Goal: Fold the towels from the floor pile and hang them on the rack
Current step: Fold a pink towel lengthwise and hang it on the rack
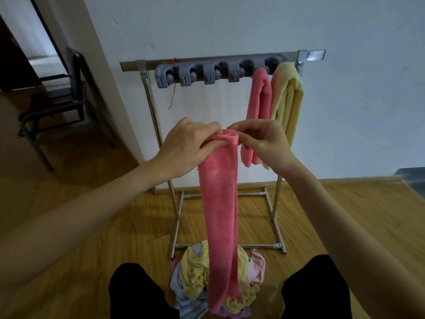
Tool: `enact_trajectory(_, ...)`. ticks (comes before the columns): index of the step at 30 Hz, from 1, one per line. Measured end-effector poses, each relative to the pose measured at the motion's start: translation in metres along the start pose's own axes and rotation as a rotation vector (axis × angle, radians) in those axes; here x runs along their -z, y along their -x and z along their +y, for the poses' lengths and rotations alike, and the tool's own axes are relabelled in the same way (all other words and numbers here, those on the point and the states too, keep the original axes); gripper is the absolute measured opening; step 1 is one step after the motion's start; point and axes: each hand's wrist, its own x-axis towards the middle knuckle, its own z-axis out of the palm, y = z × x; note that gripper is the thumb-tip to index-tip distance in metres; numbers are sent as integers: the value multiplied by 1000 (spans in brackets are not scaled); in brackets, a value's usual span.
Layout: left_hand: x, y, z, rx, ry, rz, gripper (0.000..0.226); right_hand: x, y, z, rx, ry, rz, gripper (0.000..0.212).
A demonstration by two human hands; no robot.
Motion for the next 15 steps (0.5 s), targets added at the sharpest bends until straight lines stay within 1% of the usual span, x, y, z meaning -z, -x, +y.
enact_trajectory(8,-6,6,4,99,14,66,32,-5,4,1,-84,-132,-39,19)
enact_trajectory(15,-15,5,6,167,-23,88,25,-13,11,9,-209,-316,37,25)
